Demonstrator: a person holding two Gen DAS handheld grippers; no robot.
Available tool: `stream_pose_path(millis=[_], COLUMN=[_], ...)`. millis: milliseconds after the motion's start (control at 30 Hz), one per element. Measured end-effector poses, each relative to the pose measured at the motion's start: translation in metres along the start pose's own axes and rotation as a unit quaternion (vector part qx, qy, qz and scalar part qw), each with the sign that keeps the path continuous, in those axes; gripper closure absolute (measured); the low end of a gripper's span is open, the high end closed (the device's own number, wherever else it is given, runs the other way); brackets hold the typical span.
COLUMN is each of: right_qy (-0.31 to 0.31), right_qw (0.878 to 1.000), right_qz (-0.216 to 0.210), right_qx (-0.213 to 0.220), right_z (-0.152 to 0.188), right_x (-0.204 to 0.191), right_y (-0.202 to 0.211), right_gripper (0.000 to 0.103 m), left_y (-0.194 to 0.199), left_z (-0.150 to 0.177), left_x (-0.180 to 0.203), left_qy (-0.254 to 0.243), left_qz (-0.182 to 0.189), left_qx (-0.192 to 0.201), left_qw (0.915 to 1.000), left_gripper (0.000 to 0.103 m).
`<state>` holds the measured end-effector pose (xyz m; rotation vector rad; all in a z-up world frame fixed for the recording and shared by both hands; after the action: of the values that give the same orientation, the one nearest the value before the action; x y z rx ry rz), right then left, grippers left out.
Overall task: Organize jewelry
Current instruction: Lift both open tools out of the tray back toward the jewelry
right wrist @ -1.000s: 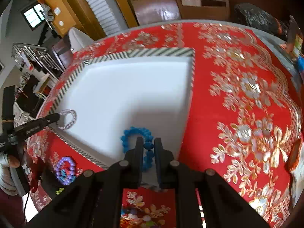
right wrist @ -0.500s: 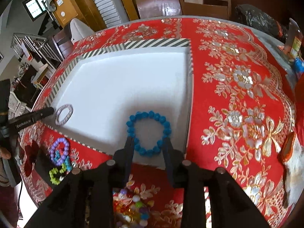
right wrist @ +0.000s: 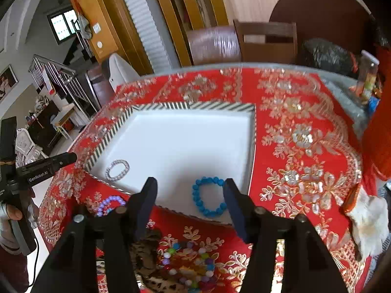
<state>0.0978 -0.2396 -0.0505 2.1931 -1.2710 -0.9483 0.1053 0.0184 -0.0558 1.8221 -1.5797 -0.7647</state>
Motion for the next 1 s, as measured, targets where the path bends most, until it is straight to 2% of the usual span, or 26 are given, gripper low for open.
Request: stream_pose_path(millis=[300, 467, 600, 767, 1000], right_qy=[0.030, 0.040, 0.046, 0.060, 0.064], right_qw=[0.999, 0.999, 0.999, 0.998, 0.998], right_qz=[0.010, 0.013, 0.000, 0.008, -0.010], right_qx=[0.023, 0.022, 0.024, 0.021, 0.010], right_z=[0.013, 0.021, 0.023, 0.026, 0.033], right_x=[-0.028, -0.040, -0.049, -0.055, -0.062], right_y=[0.025, 0.028, 0.030, 0.032, 0.030], right_gripper=[0.038, 0.038, 0.038, 0.038, 0.038], left_y=[0.032, 0.047, 0.054, 0.057, 0.061], left_z=[0.014, 0.022, 0.027, 0.032, 0.040], left_x=[-0.001, 0.003, 0.005, -0.003, -0.022], left_qy=[-0.005, -0.012, -0.013, 0.009, 0.038], left_qz=[-0.016, -0.023, -0.024, 0.005, 0.038], left_qx=[0.032, 0.046, 0.050, 0.030, -0.001], left_qw=[0.9993, 0.9986, 0.9984, 0.9995, 0.9985], left_gripper=[0.062, 0.062, 0.062, 0.062, 0.062])
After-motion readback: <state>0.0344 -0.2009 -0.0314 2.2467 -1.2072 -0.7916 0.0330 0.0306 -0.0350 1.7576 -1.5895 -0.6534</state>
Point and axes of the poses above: each gripper's, at about its wrist camera, not at the fingertips, and y roughly against the way its jaws point, x to its right, z to its underside, the point moved 10 cm from there along -y, roughly the way its jaws point, and after that the axes turned 9 degrees about -z, right-handed, at the moved point
